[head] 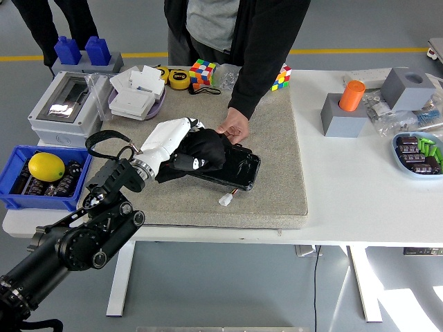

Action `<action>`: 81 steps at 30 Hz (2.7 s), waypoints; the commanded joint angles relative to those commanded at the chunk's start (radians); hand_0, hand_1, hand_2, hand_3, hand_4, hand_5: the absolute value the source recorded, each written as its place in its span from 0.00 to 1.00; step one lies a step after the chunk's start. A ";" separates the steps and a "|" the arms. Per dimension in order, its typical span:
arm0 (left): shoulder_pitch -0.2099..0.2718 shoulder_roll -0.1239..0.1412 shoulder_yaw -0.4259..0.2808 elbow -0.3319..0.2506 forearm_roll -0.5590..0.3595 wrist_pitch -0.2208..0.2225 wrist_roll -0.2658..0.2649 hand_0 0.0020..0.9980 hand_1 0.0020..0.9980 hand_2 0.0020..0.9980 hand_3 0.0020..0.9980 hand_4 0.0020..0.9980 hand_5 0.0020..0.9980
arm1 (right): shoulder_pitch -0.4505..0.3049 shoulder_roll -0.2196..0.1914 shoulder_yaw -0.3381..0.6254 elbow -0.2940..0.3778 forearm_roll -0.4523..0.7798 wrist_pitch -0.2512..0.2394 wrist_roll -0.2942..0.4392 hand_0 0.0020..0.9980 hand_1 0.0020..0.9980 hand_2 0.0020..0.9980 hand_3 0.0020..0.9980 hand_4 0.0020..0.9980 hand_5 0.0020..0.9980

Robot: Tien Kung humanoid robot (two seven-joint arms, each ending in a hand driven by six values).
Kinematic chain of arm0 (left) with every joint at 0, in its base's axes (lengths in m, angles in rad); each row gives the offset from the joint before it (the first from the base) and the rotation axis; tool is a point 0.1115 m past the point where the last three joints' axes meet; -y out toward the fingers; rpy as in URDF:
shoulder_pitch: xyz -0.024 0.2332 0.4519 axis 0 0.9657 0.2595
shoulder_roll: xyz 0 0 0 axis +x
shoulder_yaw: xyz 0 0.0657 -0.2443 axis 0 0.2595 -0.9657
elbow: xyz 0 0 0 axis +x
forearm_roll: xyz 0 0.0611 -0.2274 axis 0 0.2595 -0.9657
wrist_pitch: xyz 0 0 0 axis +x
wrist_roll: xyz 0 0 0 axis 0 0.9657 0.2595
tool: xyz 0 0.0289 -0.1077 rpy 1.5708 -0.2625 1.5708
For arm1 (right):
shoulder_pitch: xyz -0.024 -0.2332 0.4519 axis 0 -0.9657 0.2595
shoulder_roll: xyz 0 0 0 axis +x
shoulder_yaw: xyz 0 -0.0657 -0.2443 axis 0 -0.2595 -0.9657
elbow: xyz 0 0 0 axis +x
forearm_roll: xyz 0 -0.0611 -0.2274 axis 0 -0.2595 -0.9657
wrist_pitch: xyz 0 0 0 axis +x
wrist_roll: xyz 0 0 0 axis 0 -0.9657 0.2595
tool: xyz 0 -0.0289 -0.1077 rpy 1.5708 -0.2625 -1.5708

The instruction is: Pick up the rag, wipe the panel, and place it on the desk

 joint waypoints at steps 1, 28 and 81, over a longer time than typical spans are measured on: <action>-0.003 -0.003 0.013 -0.001 -0.004 0.001 -0.001 0.22 0.28 0.33 0.54 0.69 0.00 | 0.000 0.000 -0.001 0.000 0.001 0.000 0.000 0.60 0.58 0.52 0.53 0.97 0.40; -0.063 -0.042 0.159 0.009 -0.048 0.012 -0.009 0.22 0.27 0.33 0.54 0.69 0.00 | 0.001 0.000 -0.010 0.004 0.007 0.001 0.000 0.60 0.58 0.52 0.53 0.97 0.40; -0.038 0.031 -0.196 0.157 0.005 0.039 -0.056 0.22 0.26 0.33 0.54 0.69 0.00 | -0.002 0.004 0.009 0.011 0.001 0.001 0.005 0.60 0.58 0.52 0.53 0.97 0.40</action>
